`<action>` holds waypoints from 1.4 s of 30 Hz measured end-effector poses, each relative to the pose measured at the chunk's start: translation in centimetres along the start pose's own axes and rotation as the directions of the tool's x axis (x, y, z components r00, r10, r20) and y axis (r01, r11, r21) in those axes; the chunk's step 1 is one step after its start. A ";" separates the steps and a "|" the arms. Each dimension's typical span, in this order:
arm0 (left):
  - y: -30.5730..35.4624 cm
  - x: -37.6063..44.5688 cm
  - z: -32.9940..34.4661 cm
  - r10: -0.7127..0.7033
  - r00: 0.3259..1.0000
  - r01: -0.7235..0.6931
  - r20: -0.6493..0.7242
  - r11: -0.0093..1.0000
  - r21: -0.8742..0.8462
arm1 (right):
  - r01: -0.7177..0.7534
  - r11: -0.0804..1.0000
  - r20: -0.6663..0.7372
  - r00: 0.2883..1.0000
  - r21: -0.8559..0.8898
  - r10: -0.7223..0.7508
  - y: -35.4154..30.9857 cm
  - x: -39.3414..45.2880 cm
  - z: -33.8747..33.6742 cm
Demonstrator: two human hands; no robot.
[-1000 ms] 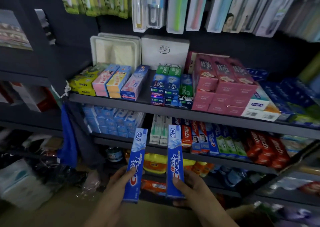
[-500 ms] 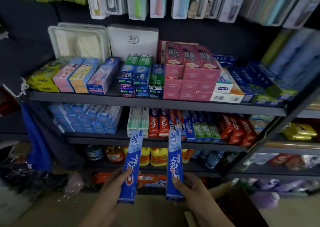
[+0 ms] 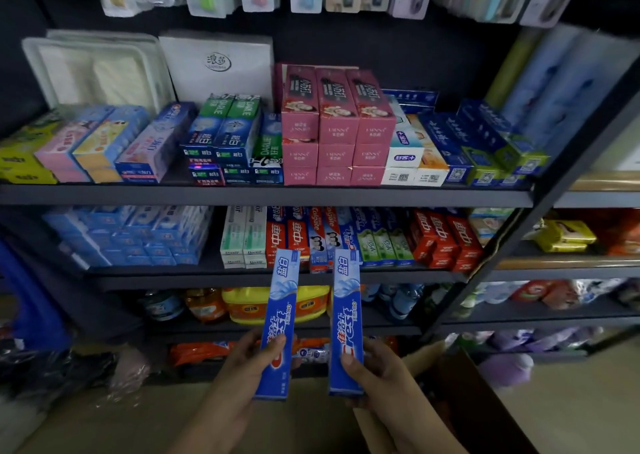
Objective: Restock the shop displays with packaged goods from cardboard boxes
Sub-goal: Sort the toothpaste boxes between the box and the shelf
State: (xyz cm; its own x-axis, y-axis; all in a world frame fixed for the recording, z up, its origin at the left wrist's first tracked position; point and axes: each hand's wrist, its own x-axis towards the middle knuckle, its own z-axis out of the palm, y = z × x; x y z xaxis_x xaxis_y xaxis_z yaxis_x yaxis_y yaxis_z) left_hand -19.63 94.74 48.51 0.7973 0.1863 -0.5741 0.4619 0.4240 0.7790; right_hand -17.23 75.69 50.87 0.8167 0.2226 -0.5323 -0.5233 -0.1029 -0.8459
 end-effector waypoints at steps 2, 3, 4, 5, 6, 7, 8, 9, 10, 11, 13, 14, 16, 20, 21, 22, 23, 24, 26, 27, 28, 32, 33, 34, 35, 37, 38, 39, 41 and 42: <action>-0.3 0.0 0.8 -0.010 1.000 0.010 -0.008 1.000 -0.007 | -0.004 1.000 0.011 1.000 0.010 0.004 0.2 0.1 -0.2; -0.4 0.0 1.3 -0.014 1.000 0.013 -0.016 1.000 -0.006 | -0.002 1.000 0.011 1.000 0.018 0.002 0.3 0.2 -0.3; -0.5 0.0 1.6 -0.016 1.000 0.016 -0.021 1.000 -0.003 | -0.001 1.000 0.007 1.000 0.031 0.000 0.4 0.4 -0.4; -0.6 0.0 2.0 -0.018 1.000 0.018 -0.025 1.000 -0.002 | -0.001 0.999 0.001 1.000 0.052 0.001 0.6 0.5 -0.6; -0.6 0.0 2.3 -0.018 1.000 0.018 -0.025 1.000 -0.002 | -0.009 0.997 -0.005 1.000 0.079 0.009 0.6 0.6 -0.8; -0.7 0.1 2.5 -0.018 1.000 0.018 -0.022 1.000 0.001 | -0.021 0.993 -0.005 1.000 0.117 0.022 0.7 0.8 -1.1; -0.8 0.2 2.7 -0.020 1.000 0.020 -0.018 1.000 0.008 | -0.035 0.987 0.000 0.999 0.160 0.036 0.8 1.0 -1.4; -0.9 0.4 2.9 -0.022 1.000 0.022 -0.016 1.000 0.016 | -0.047 0.979 0.007 0.999 0.197 0.046 0.8 1.3 -1.8; -1.0 0.5 3.2 -0.026 1.000 0.026 -0.016 0.999 0.023 | -0.054 0.973 0.008 0.999 0.225 0.054 0.8 1.7 -2.2; -1.1 0.7 3.4 -0.025 1.000 0.025 -0.016 0.999 0.025 | -0.056 0.968 0.003 0.998 0.243 0.057 0.7 2.2 -2.7; -1.4 1.3 4.0 -0.027 0.999 0.027 -0.019 0.999 0.021 | -0.052 0.967 0.001 0.999 0.247 0.054 0.3 3.8 -3.8; -1.5 1.7 4.3 -0.030 0.999 0.030 -0.024 0.999 0.013 | -0.045 0.971 0.013 0.999 0.233 0.043 -0.1 4.7 -4.3; -1.6 2.2 4.8 -0.037 0.999 0.036 -0.033 0.999 -0.012 | -0.032 0.978 0.047 0.999 0.204 0.023 -1.1 7.0 -5.0; -2.1 2.9 5.4 -0.033 0.997 0.029 -0.073 0.998 -0.059 | -0.032 0.983 0.066 0.998 0.180 0.021 -3.6 12.8 -5.2; -2.3 2.9 5.3 -0.029 0.996 0.022 -0.089 0.997 -0.079 | -0.045 0.979 0.059 0.998 0.199 0.034 -4.2 14.0 -5.0; -2.4 2.9 5.2 -0.031 0.994 0.020 -0.103 0.995 -0.101 | -0.060 0.972 0.050 0.997 0.227 0.050 -4.7 15.0 -4.7; -2.5 3.0 5.0 -0.038 0.993 0.024 -0.116 0.993 -0.119 | -0.075 0.964 0.034 0.997 0.256 0.068 -5.1 15.9 -4.5; -2.6 3.1 4.8 -0.049 0.991 0.032 -0.128 0.991 -0.130 | -0.086 0.957 0.017 0.996 0.278 0.085 -5.3 16.7 -4.3; -2.6 3.4 4.4 -0.063 0.988 0.045 -0.139 0.990 -0.130 | -0.085 0.954 -0.029 0.995 0.286 0.097 -5.5 18.1 -4.2; -2.6 3.6 4.1 -0.064 0.988 0.047 -0.138 0.991 -0.121 | -0.075 0.963 -0.069 0.993 0.259 0.096 -5.3 19.0 -4.3; -2.6 3.9 3.9 -0.070 0.988 0.055 -0.138 0.992 -0.114 | -0.068 0.975 -0.135 0.986 0.211 0.098 -5.1 19.8 -4.4; -2.5 5.2 2.9 -0.099 0.987 0.084 -0.130 0.990 -0.117 | -0.071 0.994 -0.378 0.921 0.081 0.097 -4.0 21.6 -4.8; -2.4 5.4 2.8 -0.106 0.986 0.090 -0.126 0.988 -0.122 | -0.083 0.993 -0.394 0.913 0.088 0.111 -3.7 22.0 -4.9; -2.3 5.7 2.7 -0.114 0.986 0.098 -0.124 0.987 -0.129 | -0.088 0.991 -0.401 0.908 0.096 0.120 -3.5 22.2 -4.8; -2.2 5.9 2.6 -0.119 0.985 0.102 -0.122 0.985 -0.137 | -0.083 0.991 -0.402 0.908 0.100 0.117 -3.2 22.6 -4.7; -2.0 6.3 2.6 -0.131 0.984 0.113 -0.124 0.983 -0.145 | -0.049 0.992 -0.413 0.906 0.115 0.093 -3.0 23.1 -4.2; -1.9 6.6 2.6 -0.142 0.982 0.124 -0.123 0.981 -0.147 | -0.024 0.992 -0.426 0.902 0.123 0.075 -3.0 23.3 -4.0; -1.8 6.8 2.6 -0.150 0.981 0.132 -0.121 0.980 -0.148 | 0.007 0.994 -0.429 0.903 0.111 0.042 -2.9 23.5 -3.8; -1.7 7.2 2.4 -0.160 0.980 0.141 -0.120 0.978 -0.151 | 0.045 0.994 -0.424 0.906 0.099 0.001 -3.0 23.8 -3.5; -1.7 7.4 2.3 -0.165 0.979 0.146 -0.121 0.977 -0.153 | 0.041 0.991 -0.433 0.901 0.126 0.018 -3.2 23.9 -3.3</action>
State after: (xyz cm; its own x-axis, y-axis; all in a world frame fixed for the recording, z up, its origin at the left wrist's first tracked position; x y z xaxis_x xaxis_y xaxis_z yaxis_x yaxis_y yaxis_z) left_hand -13.61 93.30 43.50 0.6569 0.2198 -0.7212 0.5086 0.5771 0.6390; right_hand 4.79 78.16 40.70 0.8321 -0.2211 -0.5087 -0.5158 0.0288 -0.8562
